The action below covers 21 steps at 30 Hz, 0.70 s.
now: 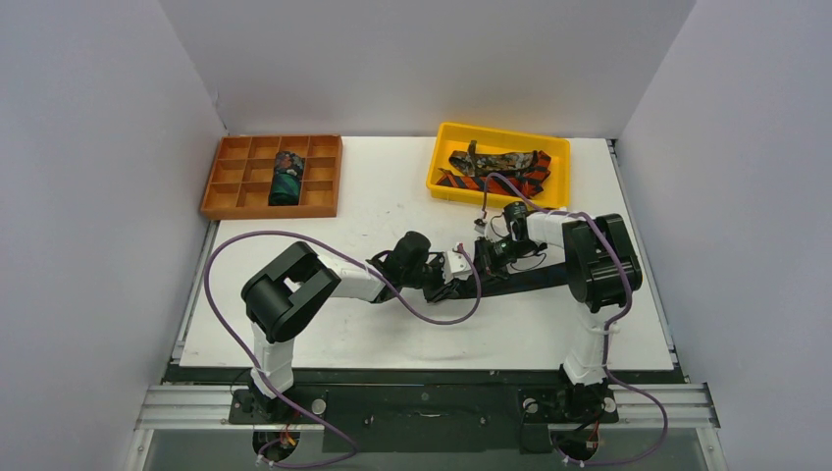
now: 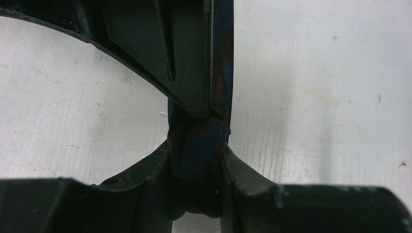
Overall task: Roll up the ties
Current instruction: Roll the tie at the center of the board.
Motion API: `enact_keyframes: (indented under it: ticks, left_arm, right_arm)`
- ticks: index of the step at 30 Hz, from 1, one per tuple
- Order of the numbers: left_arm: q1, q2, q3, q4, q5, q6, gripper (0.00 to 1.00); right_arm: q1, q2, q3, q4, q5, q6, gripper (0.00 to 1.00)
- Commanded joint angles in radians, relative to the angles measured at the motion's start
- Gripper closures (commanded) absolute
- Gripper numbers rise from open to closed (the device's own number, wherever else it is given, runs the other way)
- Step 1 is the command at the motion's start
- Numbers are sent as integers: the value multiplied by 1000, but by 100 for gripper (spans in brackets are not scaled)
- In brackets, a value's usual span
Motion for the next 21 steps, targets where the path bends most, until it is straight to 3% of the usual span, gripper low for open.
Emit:
enact_keyframes:
  ticks: [1,7,11,15,21]
  left_arm:
    - [5,67,-59,-250,-11,2,92]
    - [27,20,-95,-172,49,-21,57]
    - [41,-25,-119,-114,97,-42,43]
    - [57,-86,-170,-4,103,-83,37]
    - [99,-106,-219,98,95,-158,37]
  right_arm:
    - [13,46,-6,42,162,-56,100]
    - [14,43,-21,42,286,-57,100]
    - [21,47,-17,35,333,-56,100]
    - [31,51,-18,27,345,-67,100]
    - [43,44,-20,23,356,-77,100]
